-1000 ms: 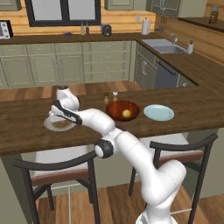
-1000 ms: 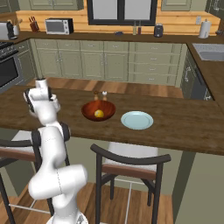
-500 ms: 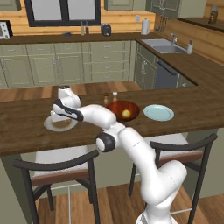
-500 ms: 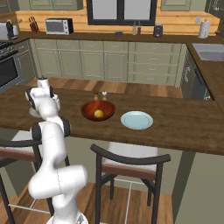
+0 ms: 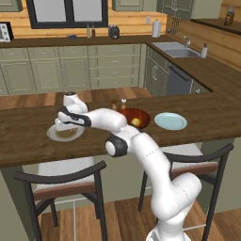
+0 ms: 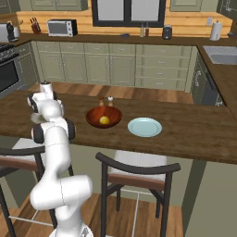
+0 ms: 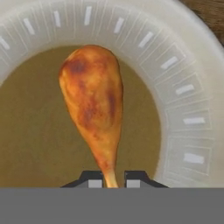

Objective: Pick the chicken drumstick and lemon from their plates and place them in the bowl. Then put the bowl in the fridge.

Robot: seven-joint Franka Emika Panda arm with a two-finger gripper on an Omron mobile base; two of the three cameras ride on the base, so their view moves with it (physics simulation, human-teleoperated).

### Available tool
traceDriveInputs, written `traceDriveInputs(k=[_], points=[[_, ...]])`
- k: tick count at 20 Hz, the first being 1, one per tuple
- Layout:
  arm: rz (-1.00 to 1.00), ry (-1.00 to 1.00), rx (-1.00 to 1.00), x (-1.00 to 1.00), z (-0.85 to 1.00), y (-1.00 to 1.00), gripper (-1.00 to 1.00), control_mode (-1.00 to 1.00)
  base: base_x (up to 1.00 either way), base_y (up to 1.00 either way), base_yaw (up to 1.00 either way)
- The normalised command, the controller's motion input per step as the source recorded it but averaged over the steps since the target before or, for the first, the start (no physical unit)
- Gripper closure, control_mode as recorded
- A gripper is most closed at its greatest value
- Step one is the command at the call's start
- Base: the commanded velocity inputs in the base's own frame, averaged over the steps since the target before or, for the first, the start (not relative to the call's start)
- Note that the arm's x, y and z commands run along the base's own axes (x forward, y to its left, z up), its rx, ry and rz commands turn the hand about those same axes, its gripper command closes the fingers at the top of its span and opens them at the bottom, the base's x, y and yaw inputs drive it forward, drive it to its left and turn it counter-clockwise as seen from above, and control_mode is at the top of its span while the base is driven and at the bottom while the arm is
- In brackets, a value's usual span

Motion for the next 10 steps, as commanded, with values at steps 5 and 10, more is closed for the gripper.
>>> traceDriveInputs(k=[5,10], points=[[0.0,0.0,0.0,-0.16,0.45,-0.11,1.0,-1.0,0.0,0.0,0.0],[0.0,0.0,0.0,-0.19,0.62,-0.53,1.0,-1.0,0.0,0.0,0.0]])
